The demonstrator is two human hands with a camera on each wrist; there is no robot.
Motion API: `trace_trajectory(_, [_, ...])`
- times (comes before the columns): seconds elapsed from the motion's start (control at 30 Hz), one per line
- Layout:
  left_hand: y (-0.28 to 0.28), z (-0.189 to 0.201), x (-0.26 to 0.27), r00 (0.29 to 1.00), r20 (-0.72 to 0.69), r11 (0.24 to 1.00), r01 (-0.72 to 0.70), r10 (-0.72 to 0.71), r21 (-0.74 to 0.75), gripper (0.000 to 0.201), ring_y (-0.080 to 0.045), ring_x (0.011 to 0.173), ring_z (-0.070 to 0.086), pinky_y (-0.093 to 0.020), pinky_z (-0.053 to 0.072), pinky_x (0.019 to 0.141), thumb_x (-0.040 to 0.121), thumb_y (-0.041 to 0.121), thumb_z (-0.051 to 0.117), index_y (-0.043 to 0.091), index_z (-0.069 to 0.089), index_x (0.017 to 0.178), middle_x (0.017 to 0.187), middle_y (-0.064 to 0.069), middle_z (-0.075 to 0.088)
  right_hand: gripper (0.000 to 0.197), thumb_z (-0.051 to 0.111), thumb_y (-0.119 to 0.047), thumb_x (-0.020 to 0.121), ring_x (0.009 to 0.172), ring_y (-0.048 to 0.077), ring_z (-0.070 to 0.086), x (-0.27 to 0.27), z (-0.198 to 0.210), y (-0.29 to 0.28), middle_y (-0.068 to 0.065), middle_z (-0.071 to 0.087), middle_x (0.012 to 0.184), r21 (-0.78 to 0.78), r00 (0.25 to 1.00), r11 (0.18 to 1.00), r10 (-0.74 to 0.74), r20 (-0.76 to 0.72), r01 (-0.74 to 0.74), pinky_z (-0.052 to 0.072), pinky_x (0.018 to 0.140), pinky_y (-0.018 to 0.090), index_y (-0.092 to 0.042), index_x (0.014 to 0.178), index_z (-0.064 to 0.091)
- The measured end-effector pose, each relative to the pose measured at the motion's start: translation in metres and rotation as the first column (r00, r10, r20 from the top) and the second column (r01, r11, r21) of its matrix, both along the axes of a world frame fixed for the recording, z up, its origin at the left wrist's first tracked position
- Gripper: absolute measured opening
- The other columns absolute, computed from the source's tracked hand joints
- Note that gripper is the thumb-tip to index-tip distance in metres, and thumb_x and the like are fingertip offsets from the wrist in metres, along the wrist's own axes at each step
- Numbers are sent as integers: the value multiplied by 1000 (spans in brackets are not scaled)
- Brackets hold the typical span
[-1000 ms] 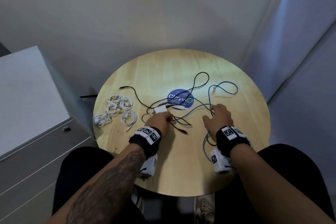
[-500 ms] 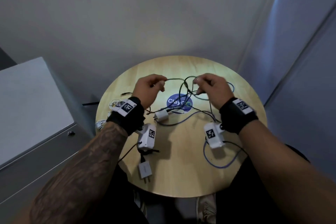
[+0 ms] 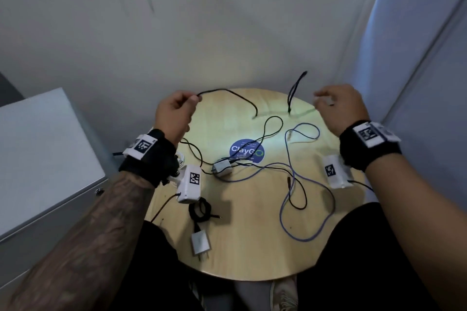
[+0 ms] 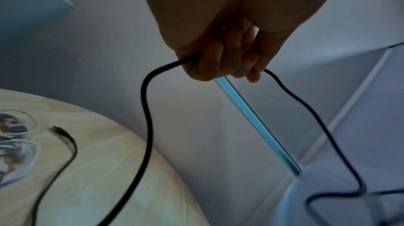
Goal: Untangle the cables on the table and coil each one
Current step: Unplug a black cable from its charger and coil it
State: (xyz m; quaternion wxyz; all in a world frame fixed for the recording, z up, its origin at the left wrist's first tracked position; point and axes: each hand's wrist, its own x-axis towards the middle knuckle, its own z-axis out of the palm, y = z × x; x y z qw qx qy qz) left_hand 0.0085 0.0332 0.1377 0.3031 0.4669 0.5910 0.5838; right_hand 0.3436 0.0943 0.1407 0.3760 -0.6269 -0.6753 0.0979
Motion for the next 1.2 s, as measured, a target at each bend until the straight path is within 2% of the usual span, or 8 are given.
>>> trace_trajectory(0.13, [-5,7,41,980,-134,987,155,-147,50,13,6,46,44,-9,33,45,95,8,58,2,69,97,49,22,55,36,56,-34,89,118,18,52,-46,13,-28,0,56,128,298,970,947,173,-171,-116,40,104,33,-21,123,61])
trace_trajectory(0.3, [-8,11,70,937,-225,947,299,-268,117,10,6,50,45,-7,33,49,93,7,62,2,70,93,53,21,56,23,66,-36,91,71,5,60,-102,21,-50,-5,65,78,-137,864,854,489,-120,-502,48,70,27,-21,108,62])
trace_trajectory(0.43, [-10,3,53,948,-167,956,286,-272,64,8,-4,54,45,-19,43,54,94,13,63,7,67,97,57,14,51,19,63,-27,93,60,11,44,-90,43,-28,-2,50,64,11,901,921,384,-202,-391,45,62,30,-16,78,60])
trace_trajectory(0.7, [-12,-48,21,875,-298,916,316,-382,-246,19,-19,68,60,-38,50,75,96,18,57,22,65,79,66,-1,65,27,58,-32,90,74,10,54,-49,77,-6,7,66,81,262,926,962,163,-339,-74,44,70,27,-6,87,66])
trace_trajectory(0.83, [-9,-39,30,964,-147,970,203,-222,-138,17,-21,58,59,-37,49,67,95,21,56,20,69,83,57,2,55,24,55,-37,89,91,25,62,-42,61,-3,5,66,99,102,998,993,64,-14,-62,51,85,37,-18,95,68])
trace_trajectory(0.93, [2,-10,47,974,-127,982,185,-187,-29,16,-14,52,57,-31,53,66,97,21,57,18,71,88,58,4,54,43,56,-34,88,117,28,56,-55,43,-11,6,48,137,-25,991,996,82,106,-80,44,102,39,-21,129,57])
trace_trajectory(1.03, [14,10,63,955,-156,963,264,-253,51,15,-17,54,55,-35,56,66,96,23,60,26,72,88,58,10,55,68,61,-31,87,141,26,31,-74,40,-24,7,30,156,137,979,973,169,114,-184,27,115,35,-16,148,35])
trace_trajectory(1.2, [29,25,79,921,-236,927,349,-311,139,13,-14,52,52,-27,48,60,95,22,62,29,73,96,64,-1,62,36,53,-40,94,112,24,59,-95,48,-22,0,67,115,136,918,917,345,197,-374,44,99,37,-24,126,59])
